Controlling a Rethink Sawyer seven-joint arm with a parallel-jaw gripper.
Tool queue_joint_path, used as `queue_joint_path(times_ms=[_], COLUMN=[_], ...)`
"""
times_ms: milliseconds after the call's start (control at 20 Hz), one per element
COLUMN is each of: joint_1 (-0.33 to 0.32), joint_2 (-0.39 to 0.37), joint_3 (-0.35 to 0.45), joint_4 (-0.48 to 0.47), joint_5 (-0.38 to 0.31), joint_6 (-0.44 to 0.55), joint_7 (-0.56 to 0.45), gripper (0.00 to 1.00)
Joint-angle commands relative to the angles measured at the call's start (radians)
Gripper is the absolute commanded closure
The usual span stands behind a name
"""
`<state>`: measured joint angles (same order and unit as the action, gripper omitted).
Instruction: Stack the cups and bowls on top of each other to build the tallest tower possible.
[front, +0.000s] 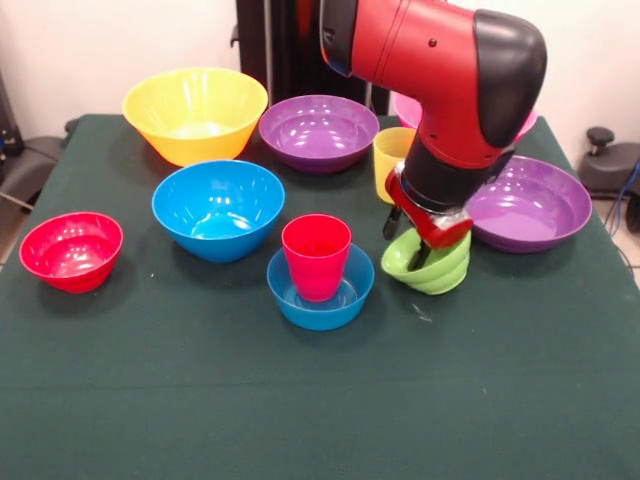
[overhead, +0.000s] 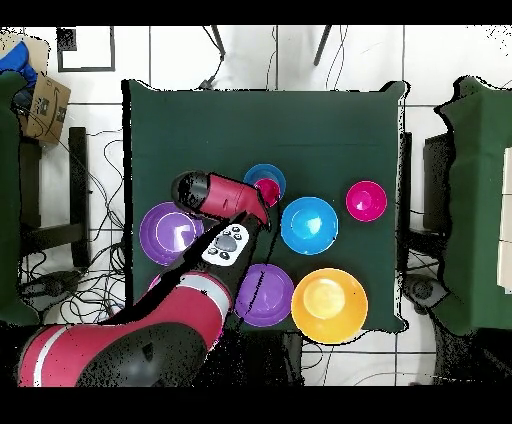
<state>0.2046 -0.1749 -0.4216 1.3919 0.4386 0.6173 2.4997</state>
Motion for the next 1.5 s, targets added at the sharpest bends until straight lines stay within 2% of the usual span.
queue_joint_path(times_ms=[50,450,650,800,1000,1500], joint_1=[-0.035,-0.065,-0.09,-0.128,-0.145,-0.164], joint_2=[0.017,-0.016,-0.074,-0.131,-0.164,-0.208], joint_3=[0.137,0.186,0.21,0.267,0.307,0.323], joint_4=[-0.028,-0.013,-0.009,0.013,0.035,0.031], joint_5=[0.002,0.004,-0.014,-0.017,-0.021,-0.073], joint_6=[-0.049,-0.02,0.022,0.018,0.0,0.105], joint_7=[0.081,0.044,-0.01,-0.072,-0.063,-0.085], gripper=[0.0,0.0,0.0,0.0,0.0,0.0])
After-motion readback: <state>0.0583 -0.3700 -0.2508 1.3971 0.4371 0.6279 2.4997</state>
